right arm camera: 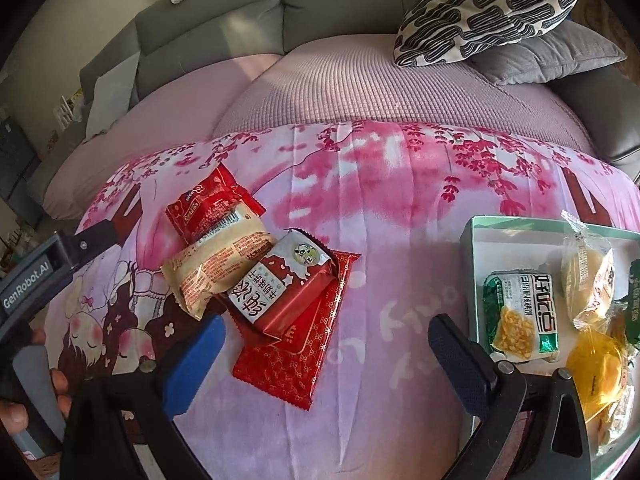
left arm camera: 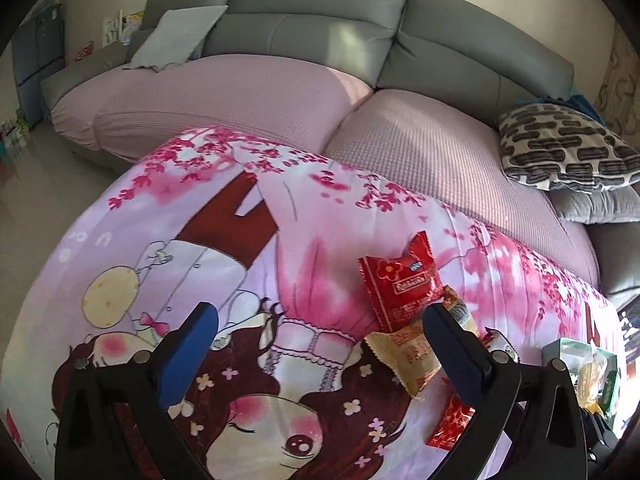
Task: Organize snacks
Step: 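Move both tools back toward the remaining red snack packs, then grasp the red-white milk biscuit pack with the right gripper while the left grasps the beige bread pack, then lift both packs and carry them toward the tray, then lower both packs into the tray and open both grippers to release them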
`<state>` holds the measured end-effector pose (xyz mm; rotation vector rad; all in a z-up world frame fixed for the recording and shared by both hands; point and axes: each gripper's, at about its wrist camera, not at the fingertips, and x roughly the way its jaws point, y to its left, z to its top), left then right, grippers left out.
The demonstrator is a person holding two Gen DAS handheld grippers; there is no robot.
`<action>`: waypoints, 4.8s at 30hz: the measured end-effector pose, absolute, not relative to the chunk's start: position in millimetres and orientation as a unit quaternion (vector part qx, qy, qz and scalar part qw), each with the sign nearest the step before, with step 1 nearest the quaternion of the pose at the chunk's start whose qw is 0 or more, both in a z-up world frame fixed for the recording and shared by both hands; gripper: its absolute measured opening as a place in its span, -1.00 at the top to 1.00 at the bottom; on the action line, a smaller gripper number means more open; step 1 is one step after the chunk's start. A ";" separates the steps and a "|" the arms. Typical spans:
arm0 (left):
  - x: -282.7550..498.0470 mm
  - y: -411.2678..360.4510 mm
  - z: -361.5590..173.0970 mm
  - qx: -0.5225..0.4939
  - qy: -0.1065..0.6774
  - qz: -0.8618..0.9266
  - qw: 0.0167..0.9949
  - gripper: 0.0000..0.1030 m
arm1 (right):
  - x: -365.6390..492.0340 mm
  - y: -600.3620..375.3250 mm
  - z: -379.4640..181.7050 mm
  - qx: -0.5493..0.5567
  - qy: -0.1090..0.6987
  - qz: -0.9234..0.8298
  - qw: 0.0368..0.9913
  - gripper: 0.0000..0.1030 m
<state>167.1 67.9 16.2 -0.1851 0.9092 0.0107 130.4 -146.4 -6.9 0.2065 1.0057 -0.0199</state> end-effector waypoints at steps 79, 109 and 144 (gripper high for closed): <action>95.1 9.8 -10.3 -0.036 0.554 -0.096 0.826 -0.03 | 50.0 -166.2 -19.5 0.129 0.523 0.002 0.843 0.19; 77.7 -75.7 53.4 -0.013 0.461 -0.143 0.876 -0.03 | 17.5 -257.1 41.6 0.189 0.433 -0.078 0.878 0.19; -13.6 -236.5 27.6 0.144 0.463 -0.313 0.817 -0.03 | -57.2 -422.8 25.4 0.284 0.412 -0.290 0.816 0.19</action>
